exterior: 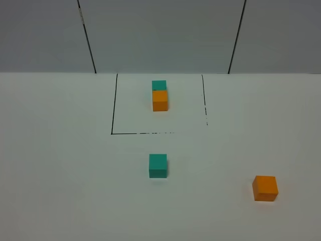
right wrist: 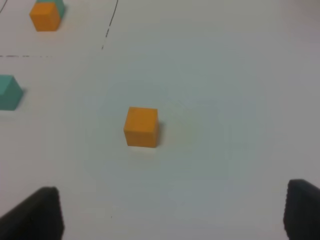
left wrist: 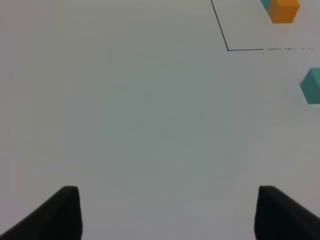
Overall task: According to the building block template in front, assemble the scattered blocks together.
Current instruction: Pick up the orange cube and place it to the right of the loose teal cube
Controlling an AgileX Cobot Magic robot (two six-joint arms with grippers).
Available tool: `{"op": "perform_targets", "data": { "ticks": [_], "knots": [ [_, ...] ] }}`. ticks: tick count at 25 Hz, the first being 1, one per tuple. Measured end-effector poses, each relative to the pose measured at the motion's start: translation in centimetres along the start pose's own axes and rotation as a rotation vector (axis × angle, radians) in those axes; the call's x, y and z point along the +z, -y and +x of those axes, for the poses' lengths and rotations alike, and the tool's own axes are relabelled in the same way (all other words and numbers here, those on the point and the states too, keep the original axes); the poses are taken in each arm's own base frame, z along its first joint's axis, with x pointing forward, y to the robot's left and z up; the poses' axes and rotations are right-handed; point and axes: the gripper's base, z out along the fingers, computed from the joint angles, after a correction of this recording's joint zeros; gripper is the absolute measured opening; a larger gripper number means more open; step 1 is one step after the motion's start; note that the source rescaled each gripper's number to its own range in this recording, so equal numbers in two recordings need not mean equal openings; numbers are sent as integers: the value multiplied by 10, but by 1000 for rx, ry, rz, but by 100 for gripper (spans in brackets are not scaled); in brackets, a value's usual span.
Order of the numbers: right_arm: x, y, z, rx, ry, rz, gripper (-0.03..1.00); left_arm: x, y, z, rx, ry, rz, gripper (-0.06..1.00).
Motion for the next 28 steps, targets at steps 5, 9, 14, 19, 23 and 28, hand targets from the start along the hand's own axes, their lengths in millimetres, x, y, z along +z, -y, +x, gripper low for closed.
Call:
{"op": "perform_targets", "data": {
  "ticks": [5, 9, 14, 19, 23, 28],
  "knots": [
    [0, 0, 0, 0, 0, 0, 76, 0, 0, 0, 0, 0, 0, 51],
    [0, 0, 0, 0, 0, 0, 76, 0, 0, 0, 1, 0, 0, 51],
    [0, 0, 0, 0, 0, 0, 76, 0, 0, 0, 1, 0, 0, 51],
    [0, 0, 0, 0, 0, 0, 76, 0, 0, 0, 1, 0, 0, 51],
    [0, 0, 0, 0, 0, 0, 76, 0, 0, 0, 1, 0, 0, 51],
    [0, 0, 0, 0, 0, 0, 76, 0, 0, 0, 1, 0, 0, 51]
  ]
}}
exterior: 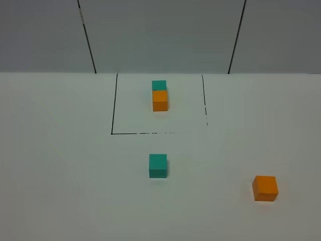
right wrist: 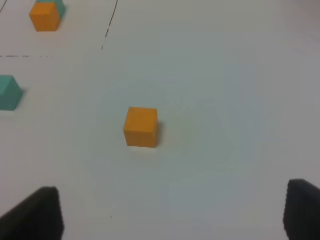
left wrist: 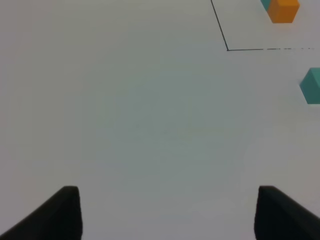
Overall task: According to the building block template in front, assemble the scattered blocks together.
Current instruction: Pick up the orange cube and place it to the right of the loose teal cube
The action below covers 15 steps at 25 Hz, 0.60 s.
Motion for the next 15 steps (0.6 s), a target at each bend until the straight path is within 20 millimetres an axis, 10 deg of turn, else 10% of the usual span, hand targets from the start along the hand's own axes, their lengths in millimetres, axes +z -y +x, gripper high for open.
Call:
{"op": "perform_targets", "data": {
  "ticks": [15],
  "knots": [
    [0, 0, 0, 0, 0, 0, 76, 0, 0, 0, 0, 0, 0, 51]
  ]
}}
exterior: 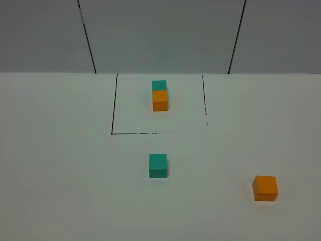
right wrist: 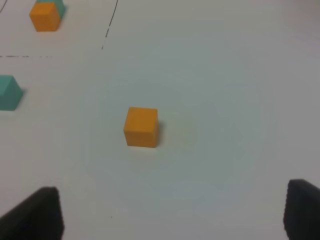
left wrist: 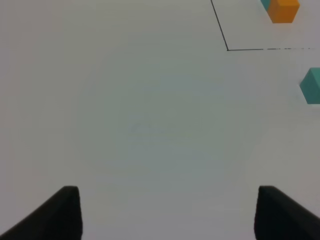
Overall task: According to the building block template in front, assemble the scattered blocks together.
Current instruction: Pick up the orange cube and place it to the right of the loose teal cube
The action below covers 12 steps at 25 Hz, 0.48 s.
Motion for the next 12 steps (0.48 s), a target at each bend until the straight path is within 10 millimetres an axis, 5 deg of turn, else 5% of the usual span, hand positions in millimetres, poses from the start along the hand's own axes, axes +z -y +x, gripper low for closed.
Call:
{"op": "perform_targets", "data": {
  "ticks": [8, 12],
  "knots": [
    [0, -1, 0, 13, 3, -14, 76, 0, 0, 0, 0, 0, 0, 51],
    [-2, -4, -14, 88, 24, -51, 92, 0, 0, 0, 0, 0, 0, 51]
  ]
}}
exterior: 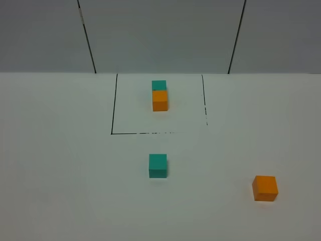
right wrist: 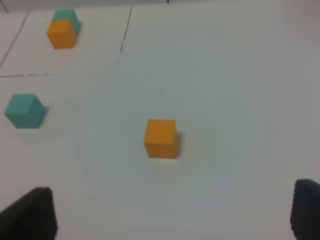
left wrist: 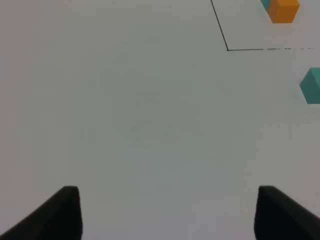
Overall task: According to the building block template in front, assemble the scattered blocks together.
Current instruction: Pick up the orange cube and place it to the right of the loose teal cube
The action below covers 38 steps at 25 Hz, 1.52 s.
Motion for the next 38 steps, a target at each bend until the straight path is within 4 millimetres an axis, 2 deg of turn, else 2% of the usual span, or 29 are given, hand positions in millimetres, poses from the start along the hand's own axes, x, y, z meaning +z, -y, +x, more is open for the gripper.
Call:
{"op": "perform_targets", "data": {
  "ticks": [2, 4, 7, 11, 14, 17, 20, 23, 25, 28, 38],
  "knots": [
    [9, -2, -16, 30, -52, -25, 99, 0, 0, 0, 0, 0, 0, 51],
    [24, -1, -33, 51, -141, -31, 100, 0, 0, 0, 0, 0, 0, 51],
    [62, 5, -54, 65, -314, -25, 100, 0, 0, 0, 0, 0, 0, 51],
    [129, 15, -71, 25, -513, -32, 100, 0, 0, 0, 0, 0, 0, 51],
    [179, 21, -73, 54, -635, -41, 100, 0, 0, 0, 0, 0, 0, 51],
    [226, 23, -67, 66, -740, -53, 100, 0, 0, 0, 0, 0, 0, 51],
    [264, 10, -56, 26, -819, -89, 100, 0, 0, 0, 0, 0, 0, 51],
    [294, -8, -43, -11, -870, -107, 100, 0, 0, 0, 0, 0, 0, 51],
    [307, -16, -37, -35, -885, -98, 100, 0, 0, 0, 0, 0, 0, 51],
    [322, -18, -25, -31, -916, -67, 100, 0, 0, 0, 0, 0, 0, 51],
    [345, -11, 2, -1, -987, 13, 100, 0, 0, 0, 1, 0, 0, 51]
  ]
}}
